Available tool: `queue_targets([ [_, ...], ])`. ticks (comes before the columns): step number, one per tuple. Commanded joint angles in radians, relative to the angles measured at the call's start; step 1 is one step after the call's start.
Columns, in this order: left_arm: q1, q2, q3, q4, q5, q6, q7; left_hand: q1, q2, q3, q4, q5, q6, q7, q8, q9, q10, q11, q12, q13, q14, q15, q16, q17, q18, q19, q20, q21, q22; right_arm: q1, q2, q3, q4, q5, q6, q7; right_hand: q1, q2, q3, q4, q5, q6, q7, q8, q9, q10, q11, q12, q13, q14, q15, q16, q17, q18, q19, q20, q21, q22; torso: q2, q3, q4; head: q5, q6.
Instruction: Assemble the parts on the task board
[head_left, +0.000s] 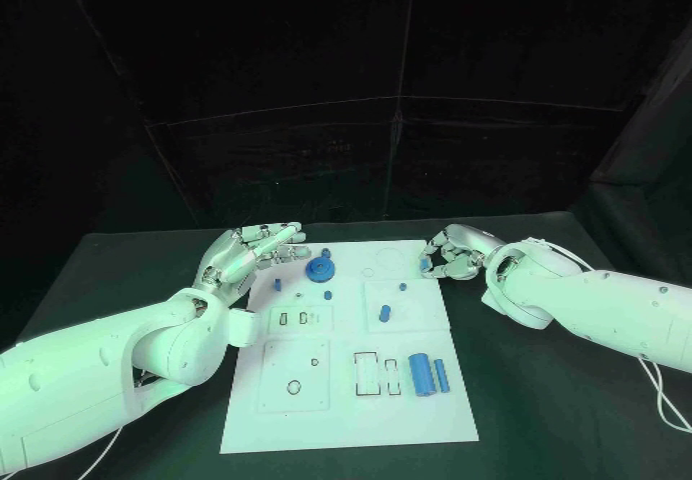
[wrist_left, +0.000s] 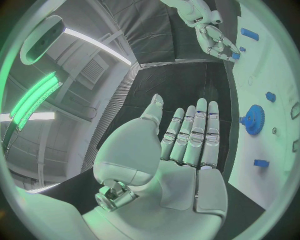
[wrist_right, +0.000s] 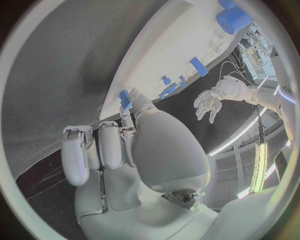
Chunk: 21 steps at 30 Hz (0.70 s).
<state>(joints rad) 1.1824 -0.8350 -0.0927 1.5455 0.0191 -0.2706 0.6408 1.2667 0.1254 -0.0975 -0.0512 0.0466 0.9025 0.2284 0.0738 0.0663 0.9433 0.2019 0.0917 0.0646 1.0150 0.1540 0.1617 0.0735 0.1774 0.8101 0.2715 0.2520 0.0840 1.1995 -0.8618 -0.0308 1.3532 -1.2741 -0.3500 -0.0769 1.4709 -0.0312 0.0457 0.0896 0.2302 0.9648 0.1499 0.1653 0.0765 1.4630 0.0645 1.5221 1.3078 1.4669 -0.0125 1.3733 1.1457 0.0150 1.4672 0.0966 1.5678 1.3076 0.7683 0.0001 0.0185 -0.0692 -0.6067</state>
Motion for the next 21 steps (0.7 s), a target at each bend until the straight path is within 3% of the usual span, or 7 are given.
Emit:
queue_targets([
  [1, 0.001, 0.0, 0.001, 0.001, -0.008, 0.014, 0.003, -0.001, 0.006, 0.0, -0.007, 0.003, 0.002, 0.025, -0.003, -0.001, -0.003, 0.002, -0.004, -0.002, -0.004, 0.006, -0.007, -0.002, 0.006, 0.006, 0.0, -0.004, -0.001, 0.002, 0.002, 0.001, -0.001, -0.008, 0.007, -0.007, 0.005, 0.016, 0.013, -0.004, -0.008, 0.023, -0.003, 0.001, 0.001, 0.062, -0.003, 0.004, 0.196, 0.036, -0.002, 0.006, -0.002, -0.015, 0.104, 0.001, 0.003, 0.263, 0.0, 0.0, 0.0001, 0.001, -0.001],
  [10, 0.001, -0.001, 0.001, 0.003, -0.008, 0.017, -0.001, -0.002, 0.007, -0.001, -0.007, 0.003, 0.002, 0.025, -0.004, -0.001, -0.004, 0.002, -0.004, -0.002, -0.004, 0.006, -0.008, -0.002, 0.006, 0.007, 0.0, -0.004, -0.002, 0.001, 0.009, 0.001, -0.004, -0.04, -0.022, -0.016, 0.01, 0.04, 0.057, -0.02, -0.045, 0.066, -0.017, -0.002, 0.0, 0.066, -0.016, 0.007, 0.202, 0.034, -0.013, 0.005, -0.011, -0.015, 0.104, -0.009, 0.003, 0.263, 0.0, -0.0001, 0.0011, 0.0, -0.002],
  [15, 0.001, -0.001, 0.001, 0.005, -0.008, 0.023, -0.004, -0.002, 0.007, -0.001, -0.007, 0.003, 0.002, 0.025, -0.004, -0.001, -0.004, 0.002, -0.005, -0.002, -0.004, 0.006, -0.008, -0.002, 0.006, 0.007, 0.0, -0.005, -0.002, 0.001, 0.013, 0.001, 0.004, -0.05, -0.078, -0.005, 0.009, 0.048, 0.079, -0.027, -0.04, 0.086, -0.023, -0.002, 0.0, 0.073, -0.021, 0.014, 0.213, 0.034, -0.017, 0.006, -0.013, -0.015, 0.104, -0.013, 0.003, 0.263, -0.001, 0.0004, 0.0004, 0.001, -0.001],
  [21, 0.001, -0.005, 0.001, 0.004, -0.008, 0.023, -0.004, -0.002, 0.007, -0.001, -0.007, 0.003, 0.002, 0.025, -0.004, -0.001, -0.004, 0.002, -0.005, -0.002, -0.004, 0.006, -0.008, -0.002, 0.006, 0.007, 0.0, -0.005, -0.002, 0.001, -0.014, 0.001, 0.074, -0.036, -0.149, -0.017, -0.011, 0.043, 0.1, -0.03, -0.006, 0.097, -0.026, -0.01, -0.002, 0.077, -0.025, 0.017, 0.218, 0.034, -0.021, 0.007, -0.015, -0.015, 0.104, -0.017, 0.003, 0.263, -0.003, -0.0006, -0.0001, 0.003, 0.0],
])
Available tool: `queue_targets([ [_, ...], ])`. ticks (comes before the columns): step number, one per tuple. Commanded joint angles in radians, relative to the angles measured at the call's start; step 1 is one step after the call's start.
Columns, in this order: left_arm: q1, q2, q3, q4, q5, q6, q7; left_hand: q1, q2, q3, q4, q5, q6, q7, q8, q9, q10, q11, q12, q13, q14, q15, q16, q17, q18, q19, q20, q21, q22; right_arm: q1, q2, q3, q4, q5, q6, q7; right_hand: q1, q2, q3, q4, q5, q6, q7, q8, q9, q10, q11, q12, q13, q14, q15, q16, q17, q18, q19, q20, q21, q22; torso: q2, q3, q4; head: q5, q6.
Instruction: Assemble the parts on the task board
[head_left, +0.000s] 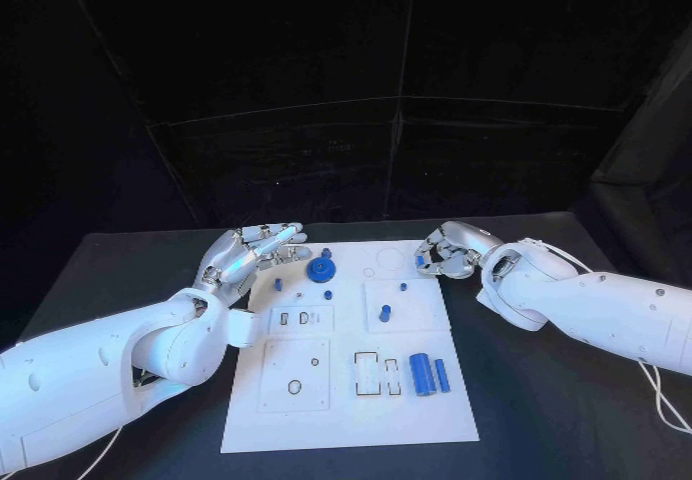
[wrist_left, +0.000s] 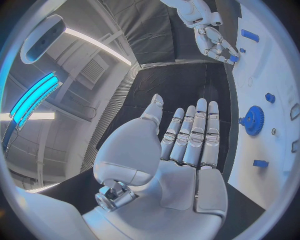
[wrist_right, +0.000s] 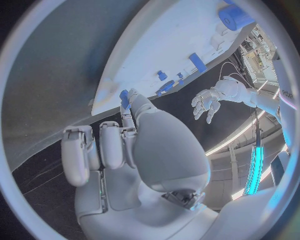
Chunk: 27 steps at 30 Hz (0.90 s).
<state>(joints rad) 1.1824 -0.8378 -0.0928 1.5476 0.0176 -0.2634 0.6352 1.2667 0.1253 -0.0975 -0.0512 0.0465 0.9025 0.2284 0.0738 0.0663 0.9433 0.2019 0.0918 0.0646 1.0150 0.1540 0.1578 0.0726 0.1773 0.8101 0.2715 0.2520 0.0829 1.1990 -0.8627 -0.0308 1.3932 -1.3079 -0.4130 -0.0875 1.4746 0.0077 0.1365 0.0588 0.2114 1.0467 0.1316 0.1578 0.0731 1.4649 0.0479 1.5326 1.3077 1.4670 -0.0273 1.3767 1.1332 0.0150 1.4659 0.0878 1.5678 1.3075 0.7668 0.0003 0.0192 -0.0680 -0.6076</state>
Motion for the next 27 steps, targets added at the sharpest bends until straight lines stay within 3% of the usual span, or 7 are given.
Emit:
queue_targets([
  [1, 0.001, -0.003, 0.001, 0.002, -0.006, 0.016, 0.002, -0.003, 0.007, -0.001, -0.006, 0.003, 0.002, 0.025, -0.004, -0.001, -0.004, 0.002, -0.005, -0.002, -0.003, 0.006, -0.004, -0.001, 0.006, 0.007, 0.0, -0.005, -0.001, 0.002, -0.021, 0.001, 0.055, 0.001, -0.094, -0.014, -0.016, 0.003, 0.01, 0.0, 0.014, 0.015, -0.008, -0.003, 0.001, 0.076, -0.008, 0.006, 0.219, 0.034, -0.006, 0.003, -0.003, -0.015, 0.105, -0.009, 0.003, 0.263, -0.002, -0.0013, -0.0007, 0.001, 0.001],
  [8, 0.001, -0.004, 0.001, 0.0, -0.006, 0.017, 0.004, -0.003, 0.007, -0.001, -0.006, 0.003, 0.002, 0.025, -0.004, -0.001, -0.004, 0.002, -0.005, -0.002, -0.003, 0.006, -0.004, -0.001, 0.006, 0.007, 0.0, -0.005, -0.001, 0.005, -0.044, 0.002, 0.18, 0.008, -0.109, -0.077, -0.027, -0.003, 0.014, 0.002, 0.014, 0.017, -0.008, -0.007, 0.001, 0.076, -0.008, 0.007, 0.22, 0.034, -0.006, 0.003, -0.005, -0.015, 0.105, -0.009, 0.003, 0.263, -0.012, -0.0088, -0.0004, 0.008, -0.002],
  [12, 0.001, -0.007, 0.001, -0.003, -0.005, 0.015, 0.006, -0.004, 0.008, -0.001, -0.006, 0.003, 0.002, 0.025, -0.004, -0.001, -0.004, 0.002, -0.005, -0.002, -0.003, 0.006, -0.004, -0.001, 0.006, 0.007, 0.0, -0.005, -0.002, 0.006, -0.015, 0.002, 0.214, 0.005, -0.089, -0.103, -0.037, -0.006, 0.019, 0.003, 0.004, 0.02, -0.009, -0.01, 0.0, 0.077, -0.009, 0.007, 0.22, 0.033, -0.007, 0.003, -0.008, -0.015, 0.105, -0.01, 0.003, 0.263, -0.017, -0.015, 0.0034, 0.012, -0.004],
  [20, 0.003, -0.015, 0.001, -0.01, 0.013, 0.009, 0.012, -0.005, 0.01, -0.001, -0.006, 0.003, 0.004, 0.023, -0.004, 0.0, -0.002, 0.001, -0.005, -0.001, -0.002, 0.006, -0.005, -0.001, 0.007, 0.007, 0.0, -0.006, -0.003, 0.006, 0.116, 0.001, 0.192, -0.028, -0.036, -0.162, -0.043, -0.008, 0.023, 0.003, -0.004, 0.02, -0.009, -0.013, 0.0, 0.076, -0.009, 0.006, 0.22, 0.033, -0.007, 0.003, -0.009, -0.015, 0.105, -0.01, 0.003, 0.263, -0.024, -0.0227, 0.011, 0.035, -0.017],
  [22, 0.003, -0.016, 0.001, -0.012, 0.015, 0.008, 0.013, -0.005, 0.01, -0.001, -0.006, 0.003, 0.004, 0.023, -0.004, 0.0, -0.002, 0.001, -0.005, -0.001, -0.002, 0.006, -0.005, -0.001, 0.007, 0.007, 0.0, -0.006, -0.003, 0.004, 0.147, 0.001, 0.183, -0.04, -0.024, -0.183, -0.043, -0.009, 0.024, 0.001, -0.004, 0.02, -0.009, -0.014, -0.001, 0.076, -0.009, 0.006, 0.22, 0.033, -0.007, 0.003, -0.009, -0.015, 0.105, -0.01, 0.003, 0.263, -0.026, -0.0252, 0.0163, 0.037, -0.021],
  [25, 0.004, -0.018, 0.001, -0.015, 0.019, 0.006, 0.015, -0.005, 0.01, -0.001, -0.006, 0.003, 0.004, 0.023, -0.004, 0.0, -0.002, 0.001, -0.005, -0.001, -0.002, 0.006, -0.005, -0.001, 0.007, 0.007, 0.0, -0.006, -0.003, -0.002, 0.189, 0.001, 0.17, -0.053, -0.006, -0.211, -0.043, -0.01, 0.026, 0.0, -0.003, 0.02, -0.009, -0.015, -0.001, 0.076, -0.009, 0.006, 0.219, 0.033, -0.007, 0.002, -0.01, -0.015, 0.105, -0.01, 0.003, 0.263, -0.027, -0.0275, 0.0183, 0.039, -0.026],
  [27, 0.005, -0.019, 0.001, -0.018, 0.022, 0.005, 0.015, -0.005, 0.011, -0.001, -0.006, 0.003, 0.006, 0.022, -0.003, 0.0, 0.0, 0.001, -0.004, -0.001, -0.002, 0.006, -0.006, -0.001, 0.007, 0.008, 0.0, -0.006, -0.003, -0.013, 0.216, 0.0, 0.16, -0.064, 0.007, -0.229, -0.043, -0.01, 0.027, -0.001, -0.001, 0.02, -0.009, -0.016, -0.001, 0.076, -0.009, 0.006, 0.219, 0.033, -0.007, 0.002, -0.011, -0.015, 0.105, -0.01, 0.003, 0.263, -0.031, -0.0316, 0.0216, 0.042, -0.031],
])
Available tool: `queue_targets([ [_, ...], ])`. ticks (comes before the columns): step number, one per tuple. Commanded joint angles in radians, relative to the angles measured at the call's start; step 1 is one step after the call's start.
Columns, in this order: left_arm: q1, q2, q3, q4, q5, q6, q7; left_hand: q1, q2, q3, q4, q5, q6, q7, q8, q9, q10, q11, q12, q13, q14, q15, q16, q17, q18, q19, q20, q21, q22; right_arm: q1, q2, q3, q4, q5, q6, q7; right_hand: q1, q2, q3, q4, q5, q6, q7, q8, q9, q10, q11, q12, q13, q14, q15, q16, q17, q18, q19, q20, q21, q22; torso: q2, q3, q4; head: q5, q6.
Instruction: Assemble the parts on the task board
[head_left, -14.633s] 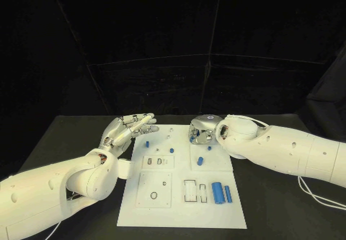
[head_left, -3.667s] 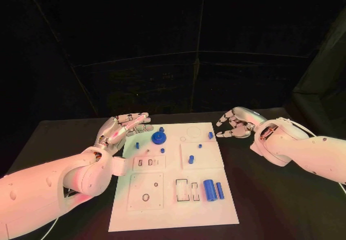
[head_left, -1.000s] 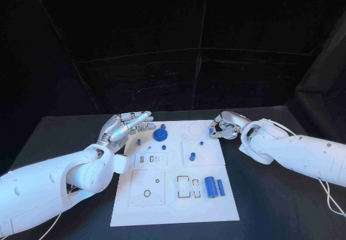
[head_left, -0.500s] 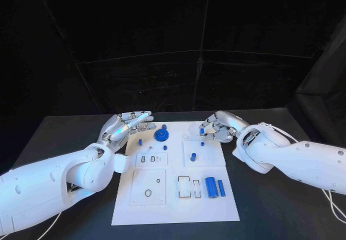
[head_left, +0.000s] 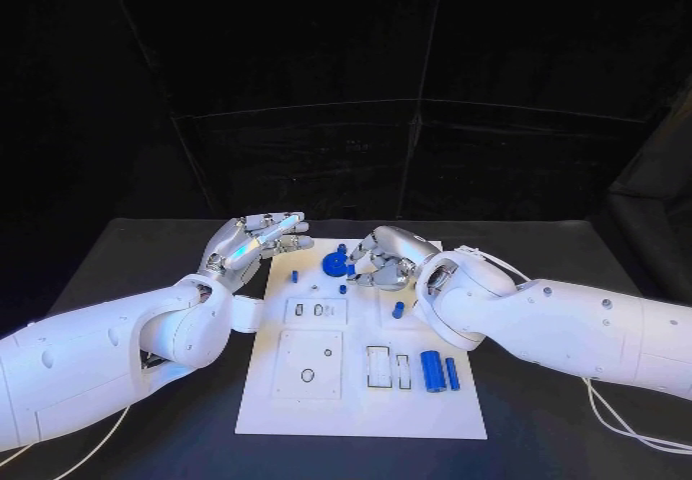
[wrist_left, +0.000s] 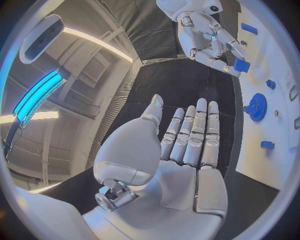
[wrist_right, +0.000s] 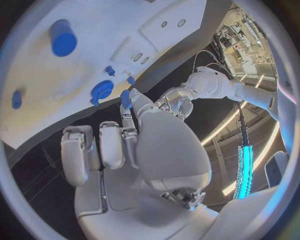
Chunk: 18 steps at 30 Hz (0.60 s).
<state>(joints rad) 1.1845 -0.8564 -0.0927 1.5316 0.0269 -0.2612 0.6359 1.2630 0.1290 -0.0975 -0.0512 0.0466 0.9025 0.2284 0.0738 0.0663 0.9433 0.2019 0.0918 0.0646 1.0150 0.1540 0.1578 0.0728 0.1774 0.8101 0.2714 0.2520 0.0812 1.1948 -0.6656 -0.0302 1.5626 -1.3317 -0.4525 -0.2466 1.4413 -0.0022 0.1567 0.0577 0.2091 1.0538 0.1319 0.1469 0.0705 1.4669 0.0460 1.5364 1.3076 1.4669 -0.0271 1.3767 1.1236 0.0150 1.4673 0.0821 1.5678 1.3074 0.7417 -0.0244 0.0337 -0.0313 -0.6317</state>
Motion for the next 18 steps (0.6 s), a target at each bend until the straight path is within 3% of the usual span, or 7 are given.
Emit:
queue_targets([
  [1, 0.004, -0.001, 0.001, -0.003, 0.014, 0.002, 0.015, -0.001, 0.007, -0.001, -0.006, 0.003, 0.006, 0.022, -0.003, 0.0, 0.0, 0.001, -0.004, -0.001, -0.002, 0.006, -0.006, -0.001, 0.007, 0.008, 0.0, -0.006, -0.001, -0.014, 0.032, 0.0, -0.014, -0.048, 0.052, -0.078, -0.01, -0.002, 0.008, -0.001, 0.002, 0.013, -0.009, -0.005, 0.002, 0.073, -0.007, 0.001, 0.219, 0.033, -0.008, 0.002, -0.002, -0.015, 0.104, -0.005, 0.003, 0.263, -0.006, -0.0072, 0.0074, 0.007, -0.008],
  [8, 0.008, -0.003, 0.001, -0.01, 0.017, 0.0, 0.016, -0.001, 0.007, -0.001, -0.006, 0.003, 0.006, 0.022, -0.003, 0.0, 0.0, 0.001, -0.004, -0.001, -0.002, 0.006, -0.006, -0.001, 0.007, 0.008, 0.0, -0.006, -0.001, -0.045, 0.098, -0.003, -0.047, -0.096, 0.078, -0.123, -0.012, -0.004, 0.009, -0.001, 0.004, 0.013, -0.009, -0.007, 0.001, 0.072, -0.007, 0.0, 0.217, 0.032, -0.007, 0.001, -0.004, -0.015, 0.104, -0.005, 0.003, 0.263, -0.007, -0.0096, 0.0096, 0.018, -0.012],
  [10, 0.009, -0.003, 0.001, -0.011, 0.018, 0.0, 0.016, -0.001, 0.007, -0.001, -0.006, 0.003, 0.006, 0.022, -0.003, 0.0, 0.0, 0.001, -0.004, -0.001, -0.002, 0.006, -0.006, -0.001, 0.007, 0.008, 0.0, -0.006, -0.001, -0.05, 0.108, -0.013, -0.053, -0.104, 0.082, -0.131, -0.012, -0.004, 0.009, -0.001, 0.004, 0.013, -0.009, -0.007, 0.001, 0.072, -0.007, 0.0, 0.217, 0.032, -0.007, 0.001, -0.004, -0.015, 0.104, -0.005, 0.003, 0.263, -0.008, -0.0109, 0.0109, 0.014, -0.012],
  [13, 0.01, -0.003, 0.001, -0.013, 0.018, 0.0, 0.017, -0.001, 0.007, -0.001, -0.006, 0.003, 0.006, 0.022, -0.003, 0.0, 0.0, 0.001, -0.004, -0.001, -0.002, 0.006, -0.006, -0.001, 0.007, 0.008, 0.0, -0.006, -0.001, -0.055, 0.122, -0.027, -0.065, -0.112, 0.088, -0.139, -0.015, -0.006, 0.01, -0.001, 0.006, 0.013, -0.008, -0.008, 0.001, 0.072, -0.007, 0.0, 0.217, 0.032, -0.007, 0.0, -0.006, -0.015, 0.104, -0.005, 0.003, 0.263, -0.009, -0.009, 0.0105, 0.018, -0.015],
  [18, 0.012, -0.003, 0.001, -0.013, 0.019, 0.0, 0.017, -0.001, 0.008, -0.001, -0.007, 0.003, 0.007, 0.022, -0.003, 0.0, 0.001, 0.0, -0.004, -0.001, -0.001, 0.005, -0.007, -0.001, 0.007, 0.008, 0.0, -0.007, -0.002, -0.06, 0.136, -0.034, -0.071, -0.127, 0.091, -0.143, -0.016, -0.007, 0.011, -0.002, 0.008, 0.013, -0.008, -0.009, 0.001, 0.072, -0.006, 0.0, 0.217, 0.032, -0.007, 0.0, -0.006, -0.015, 0.104, -0.005, 0.003, 0.263, -0.007, -0.0073, 0.0086, 0.025, -0.016],
])
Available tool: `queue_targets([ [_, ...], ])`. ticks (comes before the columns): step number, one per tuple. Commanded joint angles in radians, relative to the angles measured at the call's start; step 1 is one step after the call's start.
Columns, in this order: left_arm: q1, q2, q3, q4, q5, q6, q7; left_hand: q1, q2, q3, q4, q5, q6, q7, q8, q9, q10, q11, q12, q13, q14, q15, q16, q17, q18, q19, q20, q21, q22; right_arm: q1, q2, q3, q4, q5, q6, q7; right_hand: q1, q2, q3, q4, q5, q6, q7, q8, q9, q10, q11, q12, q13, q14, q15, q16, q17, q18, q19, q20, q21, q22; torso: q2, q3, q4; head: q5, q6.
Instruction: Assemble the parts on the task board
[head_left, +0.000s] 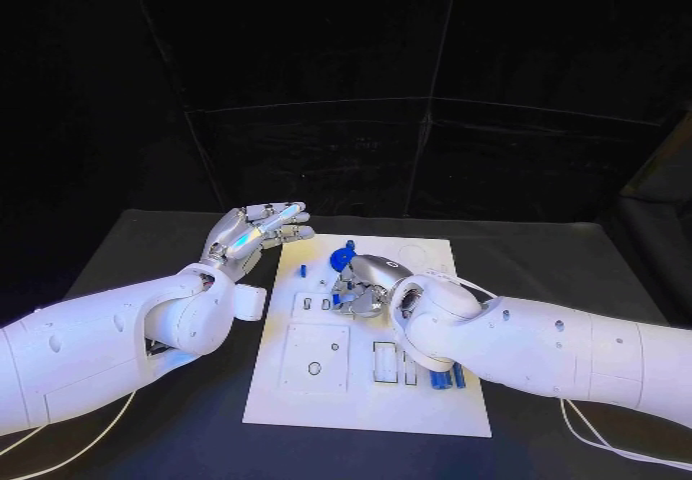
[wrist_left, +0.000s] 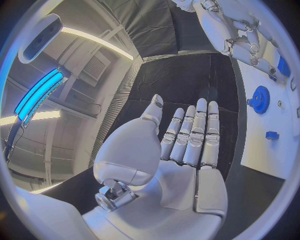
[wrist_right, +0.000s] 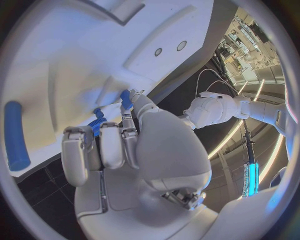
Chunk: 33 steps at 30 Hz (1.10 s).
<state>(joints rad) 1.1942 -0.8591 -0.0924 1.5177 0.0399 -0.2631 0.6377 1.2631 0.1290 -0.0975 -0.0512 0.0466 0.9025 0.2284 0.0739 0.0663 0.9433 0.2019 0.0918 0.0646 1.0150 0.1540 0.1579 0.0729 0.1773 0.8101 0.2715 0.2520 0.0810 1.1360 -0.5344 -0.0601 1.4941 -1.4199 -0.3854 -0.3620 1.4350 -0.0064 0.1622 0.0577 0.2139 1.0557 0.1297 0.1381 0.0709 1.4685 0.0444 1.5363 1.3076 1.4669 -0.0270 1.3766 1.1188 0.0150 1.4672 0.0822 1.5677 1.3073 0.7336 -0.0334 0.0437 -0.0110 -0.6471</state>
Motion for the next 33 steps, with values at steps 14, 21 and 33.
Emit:
queue_targets([
  [14, 0.003, 0.001, 0.001, -0.001, 0.006, 0.005, 0.013, -0.001, 0.008, -0.001, -0.007, 0.003, 0.007, 0.022, -0.003, 0.0, 0.002, 0.0, -0.004, -0.001, -0.001, 0.005, -0.007, -0.002, 0.007, 0.009, 0.0, -0.007, -0.002, -0.005, 0.012, -0.007, -0.007, -0.055, 0.05, -0.039, -0.018, -0.011, 0.007, -0.002, 0.006, 0.01, -0.005, -0.004, 0.0, 0.07, -0.004, -0.001, 0.216, 0.032, -0.006, 0.0, -0.003, -0.015, 0.104, -0.004, 0.003, 0.263, 0.002, 0.0041, -0.0028, 0.014, -0.01],
  [21, 0.003, 0.003, 0.001, -0.003, 0.006, 0.007, 0.012, -0.001, 0.008, -0.001, -0.007, 0.003, 0.008, 0.022, -0.003, 0.0, 0.002, 0.0, -0.004, -0.001, -0.001, 0.005, -0.007, -0.002, 0.007, 0.009, 0.0, -0.007, -0.002, -0.005, 0.016, -0.007, -0.01, -0.062, 0.079, -0.052, -0.028, -0.021, 0.009, -0.002, 0.004, 0.003, -0.001, -0.013, -0.002, 0.067, -0.001, -0.004, 0.213, 0.031, -0.004, -0.002, -0.008, -0.015, 0.104, -0.003, 0.003, 0.263, 0.001, 0.004, -0.0023, 0.013, -0.014],
  [33, 0.003, 0.004, 0.001, -0.009, 0.006, 0.012, 0.008, -0.001, 0.008, -0.001, -0.008, 0.003, 0.008, 0.022, -0.004, 0.0, 0.002, 0.0, -0.004, -0.001, -0.001, 0.005, -0.008, -0.002, 0.007, 0.009, 0.0, -0.007, -0.002, -0.008, 0.023, -0.007, -0.019, -0.075, 0.084, -0.065, -0.067, -0.082, -0.008, -0.001, 0.072, -0.036, 0.015, -0.044, -0.004, 0.055, 0.013, -0.017, 0.198, 0.028, 0.007, -0.006, -0.023, -0.015, 0.104, 0.007, 0.003, 0.263, 0.001, 0.0037, -0.0018, 0.015, -0.017],
])
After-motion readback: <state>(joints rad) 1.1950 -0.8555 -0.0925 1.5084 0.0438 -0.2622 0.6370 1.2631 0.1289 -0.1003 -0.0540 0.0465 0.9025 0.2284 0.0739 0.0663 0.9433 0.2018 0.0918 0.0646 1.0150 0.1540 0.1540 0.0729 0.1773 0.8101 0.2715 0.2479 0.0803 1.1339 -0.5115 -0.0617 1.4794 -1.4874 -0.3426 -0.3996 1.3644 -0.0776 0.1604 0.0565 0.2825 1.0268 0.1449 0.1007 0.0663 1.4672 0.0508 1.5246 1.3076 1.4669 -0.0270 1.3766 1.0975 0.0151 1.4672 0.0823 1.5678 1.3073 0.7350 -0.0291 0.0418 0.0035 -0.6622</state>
